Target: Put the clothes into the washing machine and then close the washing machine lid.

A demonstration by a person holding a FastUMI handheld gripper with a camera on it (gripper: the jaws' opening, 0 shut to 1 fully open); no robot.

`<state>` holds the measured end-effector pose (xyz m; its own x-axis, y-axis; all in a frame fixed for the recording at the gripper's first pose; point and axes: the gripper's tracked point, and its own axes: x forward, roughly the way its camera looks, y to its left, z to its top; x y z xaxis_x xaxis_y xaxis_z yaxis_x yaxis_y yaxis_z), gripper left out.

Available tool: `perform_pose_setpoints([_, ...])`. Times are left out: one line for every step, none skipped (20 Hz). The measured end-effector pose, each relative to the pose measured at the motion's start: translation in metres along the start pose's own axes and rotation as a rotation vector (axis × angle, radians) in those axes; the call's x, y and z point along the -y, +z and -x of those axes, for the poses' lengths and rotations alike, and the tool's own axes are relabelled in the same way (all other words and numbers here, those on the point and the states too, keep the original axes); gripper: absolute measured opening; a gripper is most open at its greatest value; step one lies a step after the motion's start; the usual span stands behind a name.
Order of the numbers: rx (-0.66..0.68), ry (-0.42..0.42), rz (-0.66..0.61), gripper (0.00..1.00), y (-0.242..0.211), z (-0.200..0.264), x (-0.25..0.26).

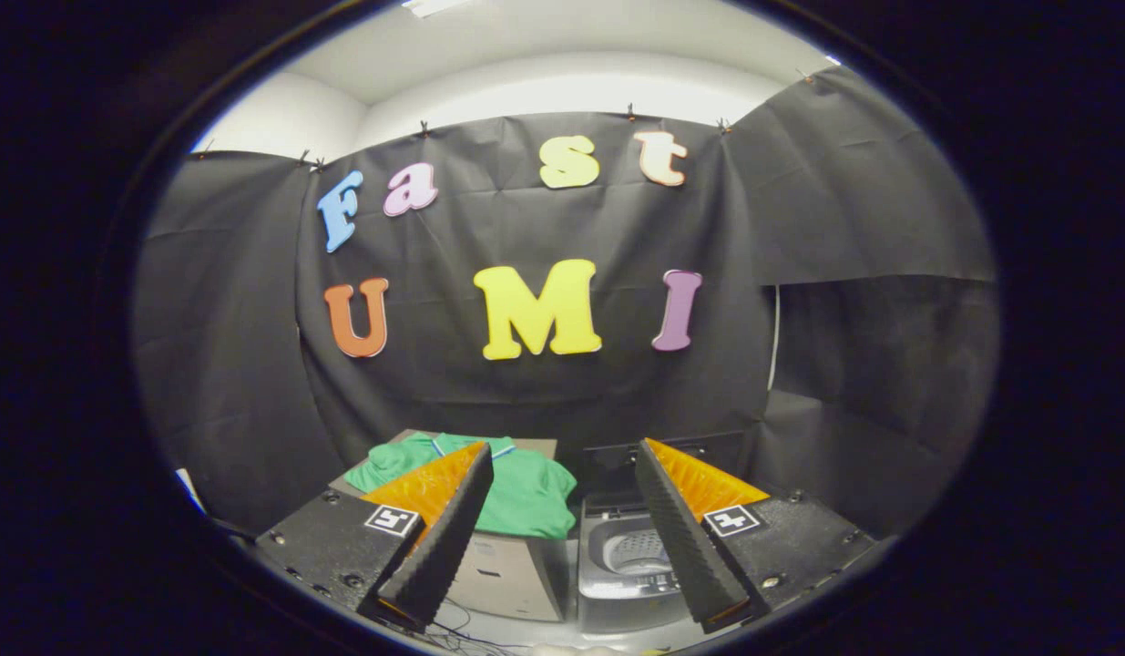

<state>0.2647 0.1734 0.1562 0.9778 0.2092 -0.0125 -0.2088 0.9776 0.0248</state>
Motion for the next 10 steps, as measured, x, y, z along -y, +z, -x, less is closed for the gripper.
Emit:
perform_pose_setpoints([-0.008, 0.024, -0.008, 0.99, 0.002, -0.019, -0.013])
perform_pose_setpoints([-0.022, 0.048, -0.02, 0.99, 0.003, -0.04, -0.025])
perform_pose_setpoints([-0.041, 0.07, -0.03, 0.99, 0.004, -0.058, -0.038])
perform_pose_setpoints([-0.057, 0.087, -0.035, 0.99, 0.004, -0.078, -0.049])
perform_pose_setpoints([-0.076, 0.105, -0.037, 0.99, 0.003, -0.097, -0.061])
perform_pose_setpoints([-0.092, 0.123, -0.039, 0.99, 0.003, -0.116, -0.074])
perform_pose_setpoints([-0.103, 0.14, -0.041, 0.99, 0.002, -0.136, -0.087])
perform_pose_setpoints([-0.114, 0.149, -0.041, 0.98, 0.0, -0.151, -0.096])
perform_pose_setpoints([-0.132, 0.16, -0.043, 0.99, -0.005, -0.167, -0.107])
perform_pose_setpoints([-0.152, 0.169, -0.047, 0.98, -0.011, -0.182, -0.117])
